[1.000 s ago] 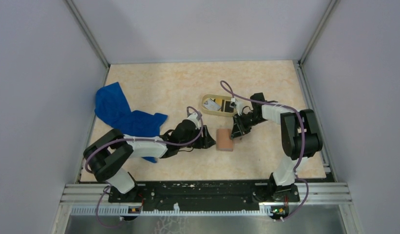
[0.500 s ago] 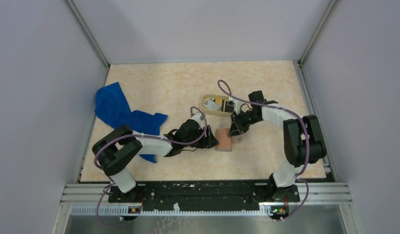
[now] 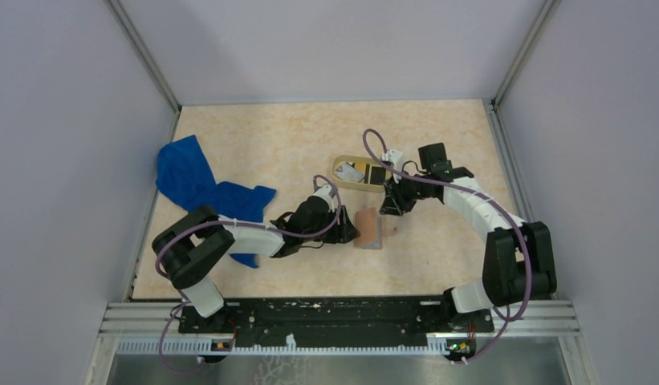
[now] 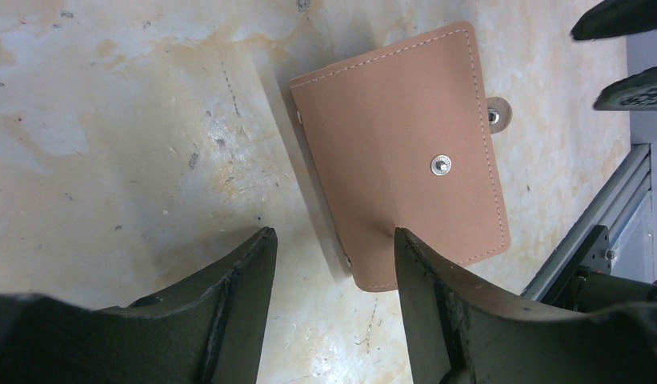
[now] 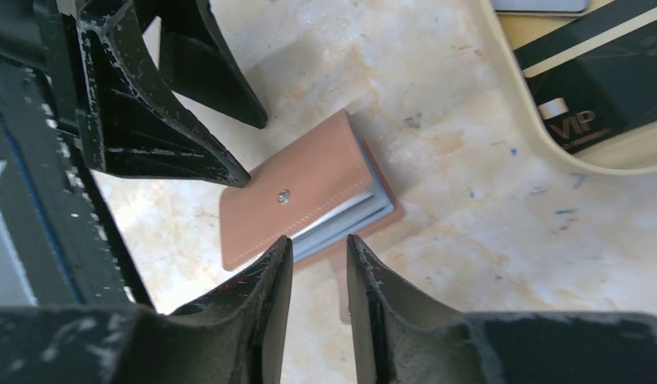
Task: Put the credit cards into the card holder
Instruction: Close the card holder at the center of the board.
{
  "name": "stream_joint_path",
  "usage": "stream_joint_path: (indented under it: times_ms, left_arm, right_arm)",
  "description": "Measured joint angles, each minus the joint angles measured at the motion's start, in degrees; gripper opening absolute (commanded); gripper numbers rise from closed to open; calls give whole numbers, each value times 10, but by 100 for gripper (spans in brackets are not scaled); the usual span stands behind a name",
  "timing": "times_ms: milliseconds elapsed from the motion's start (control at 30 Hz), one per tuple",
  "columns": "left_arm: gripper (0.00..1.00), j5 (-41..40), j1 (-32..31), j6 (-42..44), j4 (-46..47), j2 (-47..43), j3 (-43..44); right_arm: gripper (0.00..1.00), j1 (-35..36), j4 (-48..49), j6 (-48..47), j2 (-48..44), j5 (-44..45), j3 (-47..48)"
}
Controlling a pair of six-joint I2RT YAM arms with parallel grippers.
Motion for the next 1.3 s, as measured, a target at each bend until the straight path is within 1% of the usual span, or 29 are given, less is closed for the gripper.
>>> stream_joint_path:
  times_ms: [100, 233, 400, 500, 700, 1067, 1133, 1300]
  left_arm:
    - [60, -9, 0, 0, -10, 3, 9]
    - [59, -23, -1, -2, -29, 14, 29]
    - [56, -46, -7, -7, -64, 33, 66]
    - [54, -60, -13, -11, -78, 44, 85]
    - [54, -76, -21, -19, -85, 49, 92]
    - [52, -93, -30, -28, -86, 49, 92]
    - [51, -94, -31, -29, -86, 49, 92]
    - [50, -94, -36, -37, -70, 47, 80]
  right_arm:
    - [41, 0, 0, -11, -14, 34, 0]
    - [47, 0, -6, -12, -5, 70, 0]
    - [47, -9, -23, -13, 27, 109, 2]
    - [45, -22, -43, -21, 49, 121, 3]
    - [36, -27, -83, -36, 91, 129, 19]
    - [2, -27, -128, -49, 120, 109, 37]
    - [0, -27, -135, -52, 120, 100, 40]
    - [0, -25, -139, -53, 119, 90, 44]
